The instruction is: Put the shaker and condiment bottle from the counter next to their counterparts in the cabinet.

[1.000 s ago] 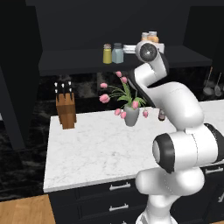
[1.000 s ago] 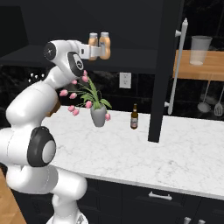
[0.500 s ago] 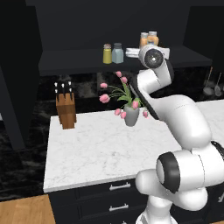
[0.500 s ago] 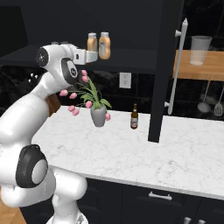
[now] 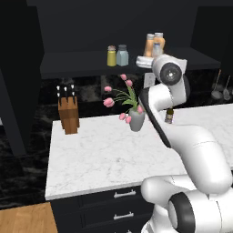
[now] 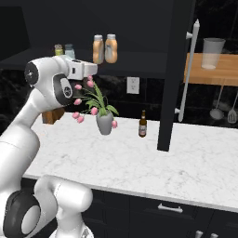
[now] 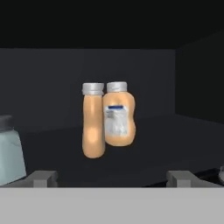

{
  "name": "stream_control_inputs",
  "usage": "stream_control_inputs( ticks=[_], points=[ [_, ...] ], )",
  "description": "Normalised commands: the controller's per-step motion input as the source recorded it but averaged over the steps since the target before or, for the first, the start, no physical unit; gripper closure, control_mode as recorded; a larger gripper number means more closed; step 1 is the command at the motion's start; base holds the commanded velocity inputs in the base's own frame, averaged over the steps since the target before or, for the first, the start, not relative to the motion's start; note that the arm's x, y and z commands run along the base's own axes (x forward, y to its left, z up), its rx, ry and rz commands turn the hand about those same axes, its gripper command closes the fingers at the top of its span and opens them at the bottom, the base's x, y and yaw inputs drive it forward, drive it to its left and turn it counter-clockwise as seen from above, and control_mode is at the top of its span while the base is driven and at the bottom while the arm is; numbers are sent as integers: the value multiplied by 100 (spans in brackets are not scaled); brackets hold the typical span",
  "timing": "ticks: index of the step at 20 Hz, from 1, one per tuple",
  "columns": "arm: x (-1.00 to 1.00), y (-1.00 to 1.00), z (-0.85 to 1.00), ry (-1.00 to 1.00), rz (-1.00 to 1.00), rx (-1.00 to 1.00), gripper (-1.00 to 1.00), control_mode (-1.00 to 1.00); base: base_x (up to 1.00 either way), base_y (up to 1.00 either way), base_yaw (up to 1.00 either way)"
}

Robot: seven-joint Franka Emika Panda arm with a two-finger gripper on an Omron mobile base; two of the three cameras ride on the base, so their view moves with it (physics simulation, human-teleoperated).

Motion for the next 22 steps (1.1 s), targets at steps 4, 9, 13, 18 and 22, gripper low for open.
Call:
stream_control_inputs(
  ticks=[4, 9, 13, 18, 22],
  points=[
    [-84, 7, 8, -4, 0, 2, -100, -100, 0, 0, 0],
    [-100, 15, 6, -10, 0, 1, -100, -100, 0, 0, 0],
    [-100, 18, 0, -12, 0, 0, -100, -100, 0, 0, 0],
    [-100, 23, 0, -12, 0, 0, -100, -100, 0, 0, 0],
    [-100, 28, 0, -9, 0, 0, -100, -100, 0, 0, 0]
  ],
)
